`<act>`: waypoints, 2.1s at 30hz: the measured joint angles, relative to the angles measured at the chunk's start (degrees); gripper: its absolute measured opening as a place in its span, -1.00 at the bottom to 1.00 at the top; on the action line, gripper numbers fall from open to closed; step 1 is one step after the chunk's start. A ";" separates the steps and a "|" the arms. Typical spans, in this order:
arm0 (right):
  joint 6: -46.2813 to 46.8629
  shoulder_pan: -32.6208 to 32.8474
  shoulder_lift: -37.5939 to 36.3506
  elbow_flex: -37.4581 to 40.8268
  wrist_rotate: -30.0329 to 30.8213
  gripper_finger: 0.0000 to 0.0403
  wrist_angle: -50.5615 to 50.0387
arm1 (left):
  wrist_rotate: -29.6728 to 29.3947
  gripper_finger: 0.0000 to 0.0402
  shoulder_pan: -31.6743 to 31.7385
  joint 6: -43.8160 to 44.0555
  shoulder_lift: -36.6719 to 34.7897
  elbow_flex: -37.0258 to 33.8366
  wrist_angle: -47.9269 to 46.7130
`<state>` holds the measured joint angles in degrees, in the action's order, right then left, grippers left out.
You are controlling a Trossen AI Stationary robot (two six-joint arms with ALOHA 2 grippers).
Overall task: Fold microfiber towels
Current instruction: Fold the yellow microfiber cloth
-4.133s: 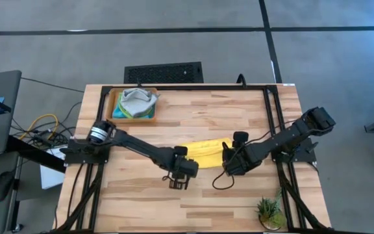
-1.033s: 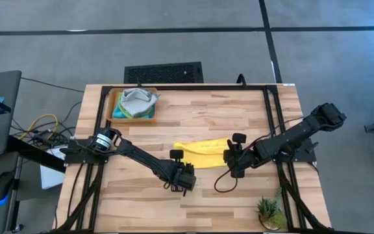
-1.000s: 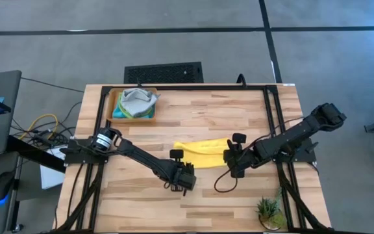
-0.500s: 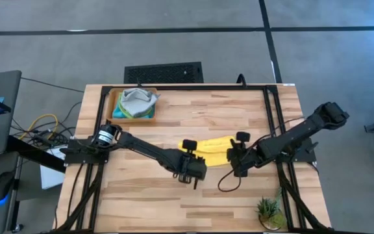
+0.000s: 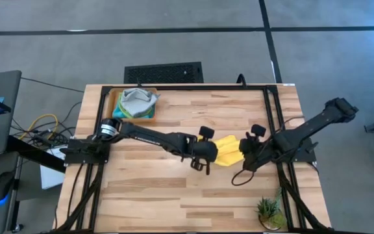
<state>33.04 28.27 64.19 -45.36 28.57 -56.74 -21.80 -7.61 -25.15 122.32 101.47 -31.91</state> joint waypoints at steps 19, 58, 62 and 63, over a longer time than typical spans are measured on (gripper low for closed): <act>0.07 0.00 -2.39 0.00 -0.01 -0.23 -2.19 | 8.43 -1.00 6.30 -14.71 2.50 0.16 21.69; 8.93 0.00 -4.61 -0.33 -0.17 -0.23 -13.54 | 14.75 -0.34 7.34 -7.75 9.11 0.04 36.45; 8.98 0.29 -4.61 -0.33 -0.19 -0.23 -13.53 | 12.31 -0.17 7.31 -5.42 9.09 0.04 37.47; 8.97 0.58 -4.61 -0.33 -0.19 -0.23 -13.54 | 11.20 -0.15 7.18 -5.44 8.99 0.04 37.31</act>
<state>42.01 28.85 59.57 -45.69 28.38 -70.28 -10.60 -0.42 -30.59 131.31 101.51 5.40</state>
